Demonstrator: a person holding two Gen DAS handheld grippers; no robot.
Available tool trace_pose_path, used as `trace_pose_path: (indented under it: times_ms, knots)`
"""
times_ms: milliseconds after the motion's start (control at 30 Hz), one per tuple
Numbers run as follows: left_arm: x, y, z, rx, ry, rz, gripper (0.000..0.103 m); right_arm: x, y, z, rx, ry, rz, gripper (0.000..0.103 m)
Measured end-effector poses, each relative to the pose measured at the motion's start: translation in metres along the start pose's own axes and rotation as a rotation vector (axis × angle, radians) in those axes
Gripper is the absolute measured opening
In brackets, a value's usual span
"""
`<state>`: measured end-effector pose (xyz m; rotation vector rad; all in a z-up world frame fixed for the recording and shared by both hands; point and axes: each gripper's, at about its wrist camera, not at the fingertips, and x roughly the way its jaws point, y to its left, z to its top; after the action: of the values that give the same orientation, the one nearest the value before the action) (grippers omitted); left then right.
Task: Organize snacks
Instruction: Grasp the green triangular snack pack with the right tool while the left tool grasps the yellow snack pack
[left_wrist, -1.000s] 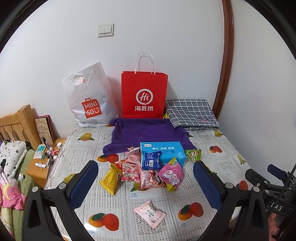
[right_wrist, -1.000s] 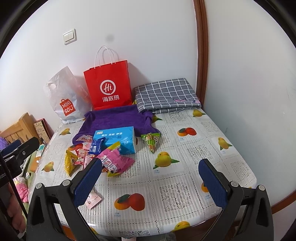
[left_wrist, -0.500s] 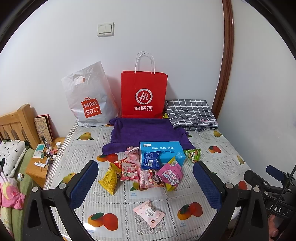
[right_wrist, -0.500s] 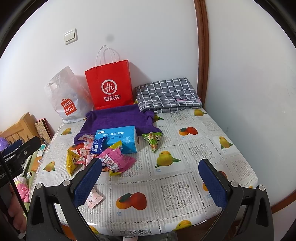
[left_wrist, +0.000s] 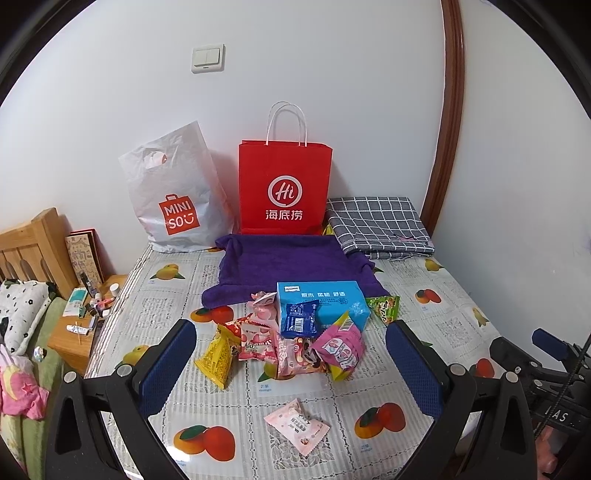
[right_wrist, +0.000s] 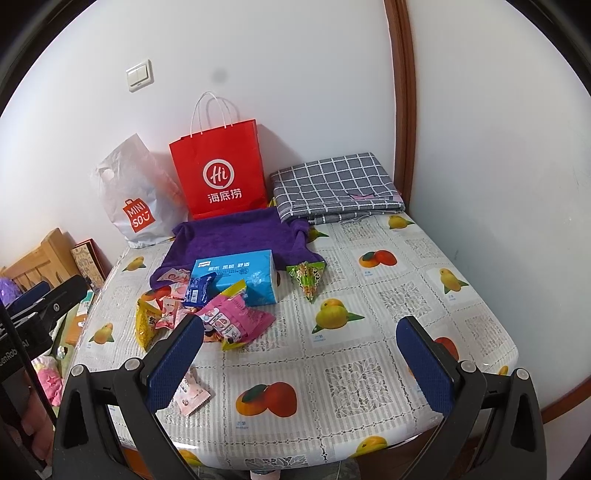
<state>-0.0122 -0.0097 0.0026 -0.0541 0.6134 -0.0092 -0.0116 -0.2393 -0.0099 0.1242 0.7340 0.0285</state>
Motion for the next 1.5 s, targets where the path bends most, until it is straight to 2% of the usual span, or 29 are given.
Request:
trace_pose_path:
  times_ms: [333, 533, 667, 833, 1167, 1500]
  knots:
    - [0.032, 0.006, -0.003, 0.002, 0.039, 0.005, 0.103, 0.018, -0.008, -0.003, 0.032, 0.012, 0.033, 0.103]
    - [0.071, 0.023, -0.016, -0.032, 0.116, 0.018, 0.103, 0.062, -0.019, -0.011, 0.042, 0.086, -0.004, 0.098]
    - [0.095, 0.037, -0.025, -0.051, 0.158, 0.034, 0.103, 0.091, -0.024, -0.013, 0.05, 0.124, 0.023, 0.093]
    - [0.128, 0.055, -0.037, -0.067, 0.211, 0.048, 0.103, 0.119, -0.026, -0.01, 0.041, 0.116, 0.032, 0.09]
    - [0.171, 0.082, -0.052, -0.071, 0.264, 0.083, 0.102, 0.195, -0.034, -0.003, 0.022, 0.128, 0.026, 0.078]
    - [0.197, 0.104, -0.047, -0.141, 0.282, 0.051, 0.102, 0.259, -0.022, 0.013, -0.001, 0.144, 0.059, 0.078]
